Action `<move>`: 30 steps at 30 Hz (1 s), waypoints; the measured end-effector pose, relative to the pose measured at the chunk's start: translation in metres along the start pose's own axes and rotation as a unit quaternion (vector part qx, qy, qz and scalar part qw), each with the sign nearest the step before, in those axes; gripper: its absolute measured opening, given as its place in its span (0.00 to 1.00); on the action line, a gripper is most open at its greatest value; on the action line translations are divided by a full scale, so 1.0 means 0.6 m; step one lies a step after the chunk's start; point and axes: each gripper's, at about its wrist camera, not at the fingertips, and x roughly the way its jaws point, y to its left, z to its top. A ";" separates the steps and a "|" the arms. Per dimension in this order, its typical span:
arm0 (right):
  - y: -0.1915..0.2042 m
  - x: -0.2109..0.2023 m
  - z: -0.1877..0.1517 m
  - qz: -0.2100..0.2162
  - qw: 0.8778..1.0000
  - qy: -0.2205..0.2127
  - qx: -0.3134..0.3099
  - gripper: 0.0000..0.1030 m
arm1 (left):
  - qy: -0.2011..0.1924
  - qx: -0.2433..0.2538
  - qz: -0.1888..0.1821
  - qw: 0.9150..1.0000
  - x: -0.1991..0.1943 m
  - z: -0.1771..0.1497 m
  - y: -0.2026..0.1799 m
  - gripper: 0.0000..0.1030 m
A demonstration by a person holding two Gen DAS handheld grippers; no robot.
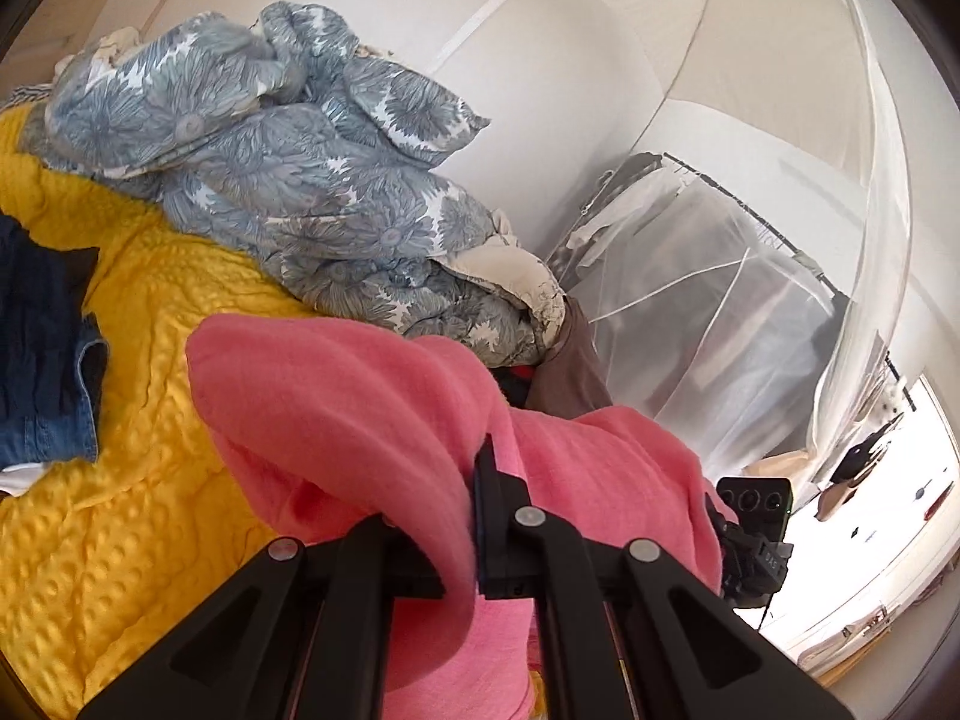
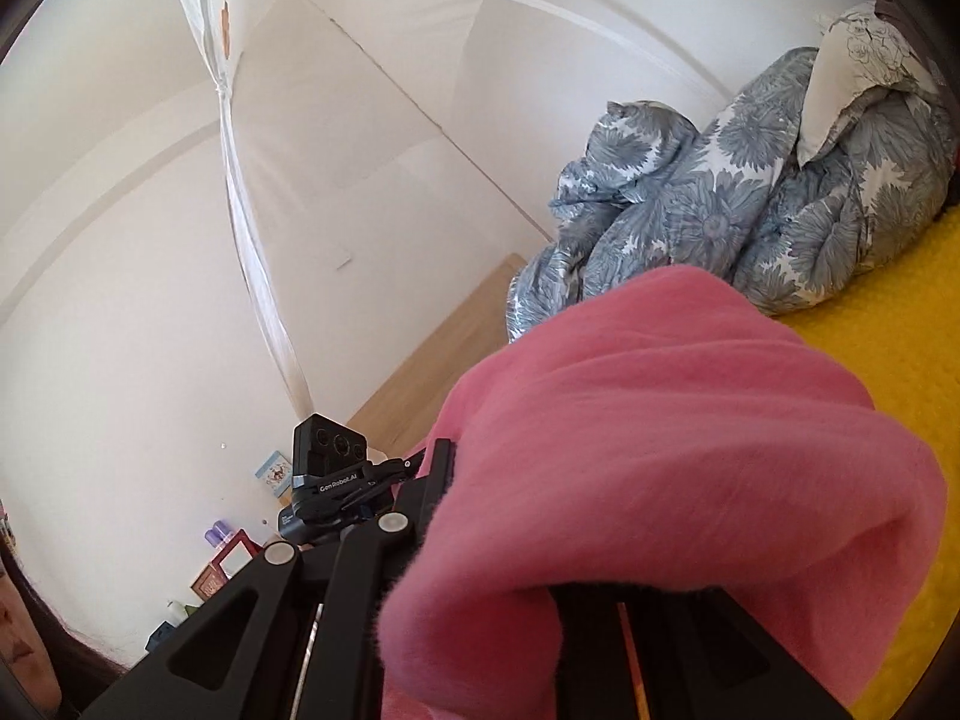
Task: Fold clothes
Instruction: 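Lift the pink shirt high with both tools and carry it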
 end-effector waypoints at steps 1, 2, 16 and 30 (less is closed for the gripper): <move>0.006 0.002 0.001 0.000 1.000 -0.001 -0.002 0.11 | -0.005 0.000 -0.002 1.000 -0.007 0.002 -0.004 0.04; 0.012 0.002 0.003 0.003 1.000 -0.001 -0.005 0.11 | -0.010 0.000 -0.004 1.000 -0.015 0.004 -0.008 0.04; 0.162 0.131 0.072 0.045 0.995 0.037 -0.083 0.11 | -0.100 0.019 0.004 0.995 -0.183 0.097 -0.049 0.04; 0.240 0.524 0.068 0.121 0.977 0.136 -0.108 0.11 | -0.205 0.032 0.206 0.956 -0.493 0.249 0.044 0.04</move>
